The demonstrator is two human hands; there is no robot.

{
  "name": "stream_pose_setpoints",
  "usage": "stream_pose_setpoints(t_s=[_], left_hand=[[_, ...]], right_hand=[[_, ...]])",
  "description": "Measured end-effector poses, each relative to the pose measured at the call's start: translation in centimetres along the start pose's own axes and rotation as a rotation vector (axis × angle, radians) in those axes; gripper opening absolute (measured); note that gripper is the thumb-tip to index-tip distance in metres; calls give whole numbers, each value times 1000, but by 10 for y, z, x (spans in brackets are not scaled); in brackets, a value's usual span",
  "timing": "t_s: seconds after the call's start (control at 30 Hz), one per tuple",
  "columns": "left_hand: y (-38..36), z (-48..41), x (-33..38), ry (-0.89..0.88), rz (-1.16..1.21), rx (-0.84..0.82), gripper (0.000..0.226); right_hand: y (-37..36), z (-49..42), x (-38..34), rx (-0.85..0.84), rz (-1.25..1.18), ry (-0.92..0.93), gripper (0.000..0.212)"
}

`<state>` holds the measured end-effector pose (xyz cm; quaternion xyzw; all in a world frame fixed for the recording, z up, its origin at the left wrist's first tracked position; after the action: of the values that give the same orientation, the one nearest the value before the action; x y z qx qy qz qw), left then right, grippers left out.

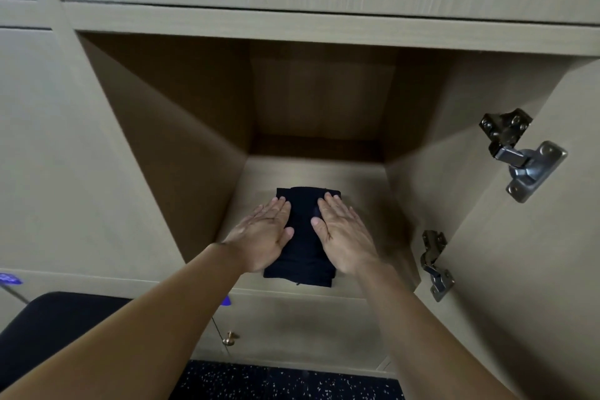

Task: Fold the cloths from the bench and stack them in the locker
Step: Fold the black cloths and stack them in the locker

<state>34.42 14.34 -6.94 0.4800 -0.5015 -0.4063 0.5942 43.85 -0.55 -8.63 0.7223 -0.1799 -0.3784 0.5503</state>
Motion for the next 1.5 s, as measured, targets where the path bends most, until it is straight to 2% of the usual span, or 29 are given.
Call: stream_pose_setpoints(t_s=[0.1,0.27,0.53,0.73,1.03,1.23,1.37,1.5], left_hand=[[12,18,1,12,1,49,60],[41,69,11,71,-36,192,59],[73,189,2,205,-78,308,62],[74,287,-35,385,-97,319,58],[55,414,-105,640,-47,323,48],[11,453,-150,738,18,323,45],[-20,464,-178,800,42,297,35],[-40,463,-198,813,75,311,34]], right_hand=[[16,3,-9,41,-22,-23,55],[53,31,-40,265,47,17,38],[77,102,-108,250,-39,115,39],[58,155,-173,174,-82,200,40],[-12,191,-264,22,-104,349,39],[-68,185,-295,-101,-93,362,38],[-110,174,-315,-177,-70,403,37],[-150,162,-340,-240,-71,454,38]])
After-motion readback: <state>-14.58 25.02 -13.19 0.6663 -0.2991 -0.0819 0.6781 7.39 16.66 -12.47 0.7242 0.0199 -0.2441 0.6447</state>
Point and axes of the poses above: each hand's wrist, its own z-axis away from the middle knuckle, its own y-axis out of the back of the hand, x = y × z, the point moved 1 cm from there along -z, towards the middle knuckle, and after that the axes turned 8 degrees about x, right-handed, at the moved point
